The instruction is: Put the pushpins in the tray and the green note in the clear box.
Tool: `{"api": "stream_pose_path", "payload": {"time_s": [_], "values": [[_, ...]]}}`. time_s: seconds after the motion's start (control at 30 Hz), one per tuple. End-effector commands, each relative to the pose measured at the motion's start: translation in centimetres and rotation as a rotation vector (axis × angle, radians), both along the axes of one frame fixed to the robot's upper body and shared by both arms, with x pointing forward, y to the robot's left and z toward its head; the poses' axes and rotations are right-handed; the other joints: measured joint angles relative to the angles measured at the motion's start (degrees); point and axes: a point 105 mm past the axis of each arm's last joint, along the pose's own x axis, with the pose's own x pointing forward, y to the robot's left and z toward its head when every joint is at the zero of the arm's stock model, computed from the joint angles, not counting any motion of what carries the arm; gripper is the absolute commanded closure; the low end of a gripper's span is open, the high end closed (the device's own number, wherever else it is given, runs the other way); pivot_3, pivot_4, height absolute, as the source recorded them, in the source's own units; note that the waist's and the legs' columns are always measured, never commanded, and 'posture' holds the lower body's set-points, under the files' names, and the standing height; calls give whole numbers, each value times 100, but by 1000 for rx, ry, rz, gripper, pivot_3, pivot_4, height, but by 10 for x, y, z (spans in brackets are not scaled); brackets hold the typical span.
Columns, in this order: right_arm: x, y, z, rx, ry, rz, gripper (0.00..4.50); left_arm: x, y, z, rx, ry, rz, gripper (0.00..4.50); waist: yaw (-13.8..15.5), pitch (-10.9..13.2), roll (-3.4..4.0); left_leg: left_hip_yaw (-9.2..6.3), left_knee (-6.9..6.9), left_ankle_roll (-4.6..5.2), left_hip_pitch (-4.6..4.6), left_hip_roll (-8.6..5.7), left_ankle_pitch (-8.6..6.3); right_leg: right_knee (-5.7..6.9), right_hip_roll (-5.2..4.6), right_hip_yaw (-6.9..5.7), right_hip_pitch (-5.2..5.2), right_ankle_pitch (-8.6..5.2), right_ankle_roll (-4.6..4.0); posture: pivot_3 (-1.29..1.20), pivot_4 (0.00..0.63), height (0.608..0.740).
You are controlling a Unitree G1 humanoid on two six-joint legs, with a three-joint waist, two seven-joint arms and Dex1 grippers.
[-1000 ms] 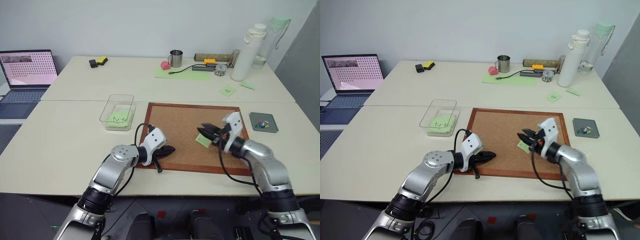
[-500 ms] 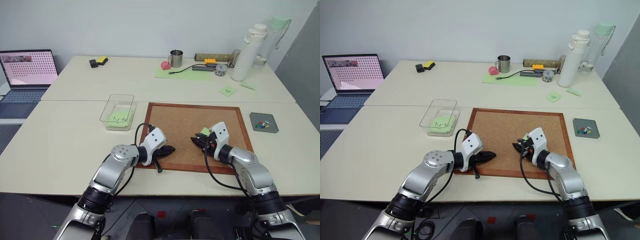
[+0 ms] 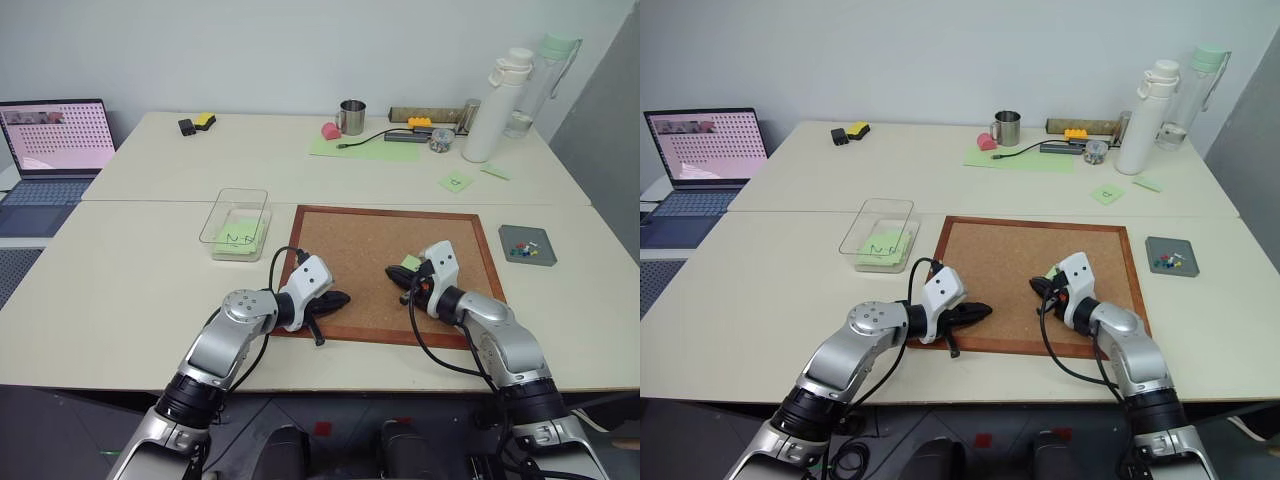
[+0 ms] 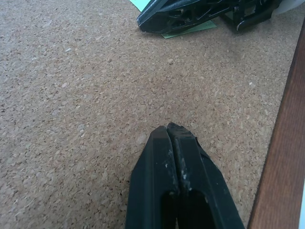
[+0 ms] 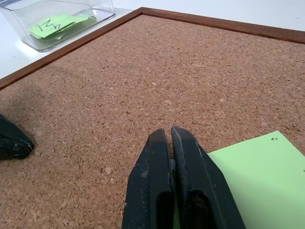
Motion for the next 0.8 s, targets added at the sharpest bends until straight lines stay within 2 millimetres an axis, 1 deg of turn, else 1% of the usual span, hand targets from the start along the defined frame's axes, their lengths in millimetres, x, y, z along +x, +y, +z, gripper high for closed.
{"api": "stream_pose_path", "payload": {"time_s": [0.03,0.1,0.2,0.33,0.4,0.43,0.53,0.57,0.6,0.67,0.7,0.77,0.8], "values": [[0,-10,30,-116,-184,35,4483,-1,7,-16,42,48,36,4500,0,1,1,0,0,0,0,0,0,0,0,0,0,0,0,0,150,740],[-3,-10,48,-179,-269,86,4483,3,6,-12,11,46,54,4500,6,4,2,1,0,0,-2,-2,0,-1,-1,1,-1,0,0,0,150,740],[-8,-12,65,-271,-357,154,4483,7,3,-5,-25,37,66,4500,22,6,4,0,1,0,-7,-5,0,-2,-3,-1,-3,0,2,0,150,740],[-16,-13,72,-404,-432,253,4483,14,-1,5,-82,30,79,4500,24,5,1,0,2,0,-4,-4,0,-2,-1,-3,-1,-11,21,0,150,740],[-20,-14,75,-478,-472,309,4500,16,-6,18,-165,48,75,4121,19,8,-2,1,3,0,-5,-6,0,-2,-1,-5,-1,-11,21,0,150,740],[-21,-14,76,-513,-493,338,4500,14,-11,30,-243,79,60,4016,17,10,-3,0,2,0,-6,-5,0,-3,-1,-4,-1,-11,20,0,150,740],[-27,-15,77,-609,-544,426,4500,14,-22,66,-464,155,26,3387,18,21,-10,-1,2,0,-13,-4,0,-3,-1,-5,-7,-10,18,0,150,740],[-29,-15,77,-629,-558,449,4500,14,-23,74,-508,172,18,3191,20,24,-14,-2,2,0,-16,-4,0,-4,-1,-7,-7,-10,19,0,150,740],[-31,-14,78,-644,-573,473,4500,16,-25,81,-533,177,12,2897,19,25,-18,-3,2,0,-17,-5,0,-5,-1,-10,-7,-11,20,0,150,740],[-34,-11,79,-672,-604,516,4500,18,-28,91,-570,196,0,2598,16,25,-18,-3,2,0,-16,-5,0,-7,0,-12,-5,-11,20,0,150,740],[-36,-8,79,-684,-621,540,4500,18,-29,95,-590,213,-10,2315,16,25,-18,-5,1,0,-14,-6,0,-6,0,-10,-5,-10,19,0,150,740],[-40,-3,82,-695,-651,579,4500,18,-33,99,-610,246,-21,1996,6,25,-18,-10,1,-1,-14,-6,0,-6,0,-9,-4,-8,15,0,150,740],[-42,-1,83,-696,-665,595,4500,18,-35,99,-620,272,-21,1748,1,26,-19,-10,0,-1,-14,-6,0,-6,0,-8,-4,-3,7,0,150,740]]}}
